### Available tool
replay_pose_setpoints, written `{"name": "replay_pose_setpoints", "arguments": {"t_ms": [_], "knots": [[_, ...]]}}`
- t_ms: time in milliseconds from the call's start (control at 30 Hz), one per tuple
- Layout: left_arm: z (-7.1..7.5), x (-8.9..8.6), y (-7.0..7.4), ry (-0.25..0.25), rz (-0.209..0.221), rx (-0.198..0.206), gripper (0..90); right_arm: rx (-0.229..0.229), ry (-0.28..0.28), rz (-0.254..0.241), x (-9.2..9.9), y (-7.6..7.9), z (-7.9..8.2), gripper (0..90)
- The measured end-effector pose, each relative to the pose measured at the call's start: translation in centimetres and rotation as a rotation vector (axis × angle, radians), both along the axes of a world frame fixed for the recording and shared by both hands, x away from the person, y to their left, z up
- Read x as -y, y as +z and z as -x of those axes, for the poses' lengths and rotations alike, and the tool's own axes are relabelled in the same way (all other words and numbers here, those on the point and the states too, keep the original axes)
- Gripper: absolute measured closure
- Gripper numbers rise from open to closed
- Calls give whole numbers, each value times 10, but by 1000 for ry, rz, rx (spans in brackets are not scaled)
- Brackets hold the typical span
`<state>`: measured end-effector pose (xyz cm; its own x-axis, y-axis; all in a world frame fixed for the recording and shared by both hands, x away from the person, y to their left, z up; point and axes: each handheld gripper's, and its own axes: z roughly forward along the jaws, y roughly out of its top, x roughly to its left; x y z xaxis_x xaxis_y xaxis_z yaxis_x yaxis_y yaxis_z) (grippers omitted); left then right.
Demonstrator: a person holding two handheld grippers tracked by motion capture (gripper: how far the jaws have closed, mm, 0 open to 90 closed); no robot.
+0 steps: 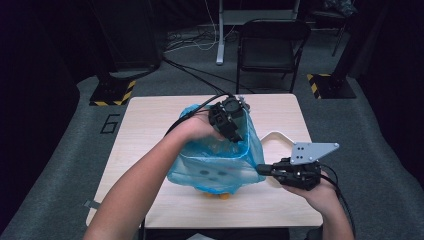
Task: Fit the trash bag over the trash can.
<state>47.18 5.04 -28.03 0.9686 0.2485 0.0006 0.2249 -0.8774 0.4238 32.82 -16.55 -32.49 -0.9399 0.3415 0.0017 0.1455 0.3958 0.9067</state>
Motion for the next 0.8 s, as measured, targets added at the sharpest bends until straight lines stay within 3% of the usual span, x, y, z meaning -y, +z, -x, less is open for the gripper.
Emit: {"name": "replay_pose_setpoints", "arguments": {"t_ms": [67,167,300,433,567,700,800], "knots": [[1,1,-2,-9,-22,-13,471,-1,-3,1,-1,-1,0,898],[5,4,0,-10,-43,2,434,-3,-5,2,-1,-1,1,897],[13,2,16,-21,-16,43,420,-5,-9,2,0,-1,0,891],[19,-13,36,-8,10,74,425,-9,-13,3,0,-2,-1,884],[24,-38,50,13,32,99,427,-16,-21,4,1,-2,-1,883],[20,-66,46,24,31,45,428,-13,-27,4,1,-1,-1,882],[19,-75,35,-20,26,17,427,-13,-27,3,2,-2,-2,882]]}}
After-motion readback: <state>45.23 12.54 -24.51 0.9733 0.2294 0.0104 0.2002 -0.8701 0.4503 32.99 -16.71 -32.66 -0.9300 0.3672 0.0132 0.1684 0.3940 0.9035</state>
